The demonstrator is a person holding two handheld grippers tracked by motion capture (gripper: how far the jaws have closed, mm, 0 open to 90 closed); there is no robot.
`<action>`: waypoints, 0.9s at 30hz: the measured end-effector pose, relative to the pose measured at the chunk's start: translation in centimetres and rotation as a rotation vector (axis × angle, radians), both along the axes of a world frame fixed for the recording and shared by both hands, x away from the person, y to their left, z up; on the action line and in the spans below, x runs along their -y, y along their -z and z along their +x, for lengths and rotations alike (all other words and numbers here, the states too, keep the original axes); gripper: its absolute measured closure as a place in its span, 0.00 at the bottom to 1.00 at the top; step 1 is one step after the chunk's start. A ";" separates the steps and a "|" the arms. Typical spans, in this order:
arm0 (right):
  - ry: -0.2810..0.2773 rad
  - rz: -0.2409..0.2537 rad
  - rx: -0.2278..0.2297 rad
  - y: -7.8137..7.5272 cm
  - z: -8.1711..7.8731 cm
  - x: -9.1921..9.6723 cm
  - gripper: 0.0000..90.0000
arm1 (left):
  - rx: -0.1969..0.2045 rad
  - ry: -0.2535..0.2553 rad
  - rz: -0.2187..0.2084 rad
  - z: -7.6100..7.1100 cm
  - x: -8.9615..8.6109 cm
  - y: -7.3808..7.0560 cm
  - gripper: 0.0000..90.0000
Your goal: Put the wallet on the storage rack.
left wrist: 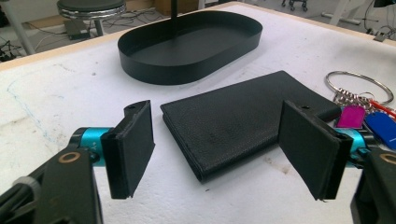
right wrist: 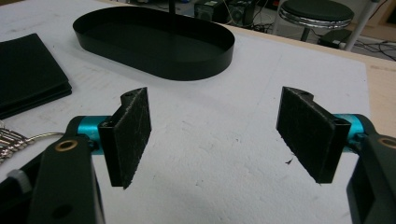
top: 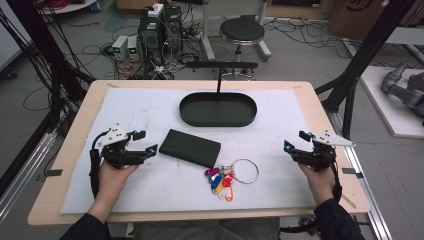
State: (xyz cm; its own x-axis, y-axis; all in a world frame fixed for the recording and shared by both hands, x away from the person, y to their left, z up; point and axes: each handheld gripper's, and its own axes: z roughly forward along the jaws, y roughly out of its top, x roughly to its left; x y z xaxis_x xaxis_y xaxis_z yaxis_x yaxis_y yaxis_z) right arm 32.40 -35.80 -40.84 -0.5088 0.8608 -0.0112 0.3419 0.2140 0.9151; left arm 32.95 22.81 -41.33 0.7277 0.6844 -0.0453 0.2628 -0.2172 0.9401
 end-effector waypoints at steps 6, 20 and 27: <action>0.010 0.006 -0.003 0.1 0.3 0.2 0.30 | 0.006 -0.014 0.006 -0.1 -0.2 0.1 0.29; 0.018 -0.005 -0.007 0.1 0.3 0.2 0.30 | -0.008 -0.020 0.035 0.4 0.6 0.8 0.29; 0.021 -0.005 -0.013 0.1 0.3 0.2 0.30 | -0.044 -0.043 0.051 1.0 0.7 1.4 0.33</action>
